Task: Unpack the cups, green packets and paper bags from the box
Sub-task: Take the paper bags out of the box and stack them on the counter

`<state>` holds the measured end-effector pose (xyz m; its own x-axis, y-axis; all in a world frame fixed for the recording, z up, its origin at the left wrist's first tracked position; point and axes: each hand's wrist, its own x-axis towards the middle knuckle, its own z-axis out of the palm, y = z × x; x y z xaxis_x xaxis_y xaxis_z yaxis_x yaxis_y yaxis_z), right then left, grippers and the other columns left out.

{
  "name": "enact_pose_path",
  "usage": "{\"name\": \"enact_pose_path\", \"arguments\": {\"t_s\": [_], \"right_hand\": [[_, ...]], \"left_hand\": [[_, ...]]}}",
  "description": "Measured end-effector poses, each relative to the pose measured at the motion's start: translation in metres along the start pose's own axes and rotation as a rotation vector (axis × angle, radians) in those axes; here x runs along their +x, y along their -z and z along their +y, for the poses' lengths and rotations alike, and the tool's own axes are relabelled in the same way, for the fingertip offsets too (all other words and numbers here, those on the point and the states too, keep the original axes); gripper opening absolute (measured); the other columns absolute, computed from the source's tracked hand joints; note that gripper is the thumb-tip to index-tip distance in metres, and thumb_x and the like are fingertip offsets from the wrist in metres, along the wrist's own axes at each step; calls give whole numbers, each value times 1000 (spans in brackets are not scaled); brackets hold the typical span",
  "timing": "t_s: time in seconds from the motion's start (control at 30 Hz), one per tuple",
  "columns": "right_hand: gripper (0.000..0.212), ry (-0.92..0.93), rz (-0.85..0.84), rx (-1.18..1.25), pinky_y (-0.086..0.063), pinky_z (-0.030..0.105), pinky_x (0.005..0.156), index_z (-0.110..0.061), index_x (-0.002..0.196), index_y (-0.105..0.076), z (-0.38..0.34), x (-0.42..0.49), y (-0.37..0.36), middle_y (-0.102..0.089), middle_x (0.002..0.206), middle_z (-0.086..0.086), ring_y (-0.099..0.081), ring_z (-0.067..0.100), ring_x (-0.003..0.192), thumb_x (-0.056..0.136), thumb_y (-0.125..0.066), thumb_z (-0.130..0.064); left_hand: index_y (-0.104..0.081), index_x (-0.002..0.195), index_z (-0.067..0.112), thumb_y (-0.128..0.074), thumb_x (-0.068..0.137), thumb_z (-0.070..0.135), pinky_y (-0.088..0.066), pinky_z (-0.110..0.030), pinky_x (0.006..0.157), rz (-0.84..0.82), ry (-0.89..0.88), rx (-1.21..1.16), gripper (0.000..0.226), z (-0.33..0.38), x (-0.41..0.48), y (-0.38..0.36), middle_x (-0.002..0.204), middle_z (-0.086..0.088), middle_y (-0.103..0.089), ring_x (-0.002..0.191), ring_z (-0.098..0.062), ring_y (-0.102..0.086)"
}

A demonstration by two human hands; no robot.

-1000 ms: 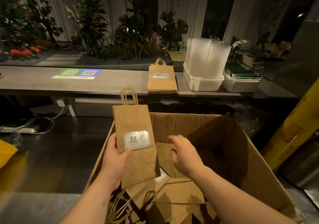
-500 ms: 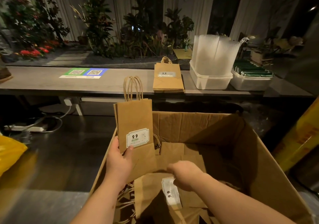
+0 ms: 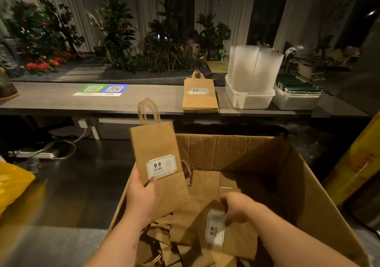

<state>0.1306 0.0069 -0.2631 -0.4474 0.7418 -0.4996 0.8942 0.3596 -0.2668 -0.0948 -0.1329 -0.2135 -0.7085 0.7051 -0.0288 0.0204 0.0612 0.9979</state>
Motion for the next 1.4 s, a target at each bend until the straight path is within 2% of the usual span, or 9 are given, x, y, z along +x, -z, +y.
{"name": "enact_pose_path", "arguments": {"t_s": [0.27, 0.43, 0.6, 0.77, 0.9, 1.03, 1.17, 1.27, 1.4], "right_hand": [[36, 130, 453, 714, -59, 45, 94, -34, 133, -59, 15, -42, 59, -70, 115, -9, -66, 17, 112, 103, -55, -14], [28, 287, 160, 1412, -56, 41, 85, -21, 124, -65, -29, -71, 71, -78, 109, 3, -75, 21, 101, 103, -54, -7], [33, 149, 1, 1148, -55, 31, 84, -19, 134, -52, -76, -42, 30, -71, 119, 2, -68, 18, 109, 103, -60, -25], [44, 113, 107, 1194, -53, 27, 82, -30, 137, -35, -95, -26, 7, -58, 119, -7, -59, 14, 107, 102, -61, -22], [40, 130, 159, 1132, -56, 34, 94, -32, 130, -37, -101, -22, 2, -62, 121, -5, -62, 15, 111, 101, -64, -24], [39, 232, 94, 1030, -54, 37, 97, -30, 132, -43, -84, -9, 16, -60, 133, -2, -59, 17, 119, 100, -62, -42], [49, 3, 323, 424, -48, 38, 108, -27, 149, -44, -27, 22, 13, -48, 153, 1, -47, 22, 139, 102, -59, -28], [64, -101, 132, 42, -22, 56, 124, -23, 155, -37, 12, 32, -7, -22, 168, 4, -4, 30, 158, 97, -64, -25], [72, -146, 115, -82, -22, 56, 121, -25, 151, -42, 19, 27, -9, -32, 164, 5, -23, 32, 153, 89, -74, -40]], "left_hand": [[-47, 116, 36, -56, 103, 10, -49, -40, 91, 16, 21, 42, 30, -3, 7, 0, 112, 17, -59, 113, -14, -57], [-50, 133, 38, -51, 104, 6, -50, -38, 85, -141, 153, -151, 43, 8, 3, 0, 121, 10, -65, 113, -13, -60], [-52, 136, 41, -52, 105, 20, -55, -39, 85, -356, 167, -176, 37, 13, -4, -3, 120, 11, -73, 116, -16, -66], [-54, 135, 40, -47, 101, 48, -52, -43, 92, -382, 172, -218, 35, 6, -5, -3, 124, 8, -72, 118, -19, -66], [-46, 135, 44, -57, 104, 18, -39, -40, 108, -359, 140, -20, 42, -4, 1, -4, 129, 16, -64, 129, -12, -51], [-52, 131, 48, -59, 103, 18, -45, -56, 107, -280, 167, -41, 42, -8, 6, -3, 128, 15, -65, 127, -15, -55], [-55, 116, 49, -55, 104, 15, -54, -38, 81, -123, 134, -190, 37, -4, 6, -1, 122, 12, -68, 113, -14, -63], [-54, 117, 54, -54, 104, 13, -50, -39, 88, -75, 74, -136, 43, -6, 3, 0, 124, 16, -66, 115, -8, -59], [-52, 132, 50, -57, 104, 16, -50, -40, 93, -82, 42, -55, 45, -9, 3, 0, 126, 18, -66, 119, -8, -58]]}}
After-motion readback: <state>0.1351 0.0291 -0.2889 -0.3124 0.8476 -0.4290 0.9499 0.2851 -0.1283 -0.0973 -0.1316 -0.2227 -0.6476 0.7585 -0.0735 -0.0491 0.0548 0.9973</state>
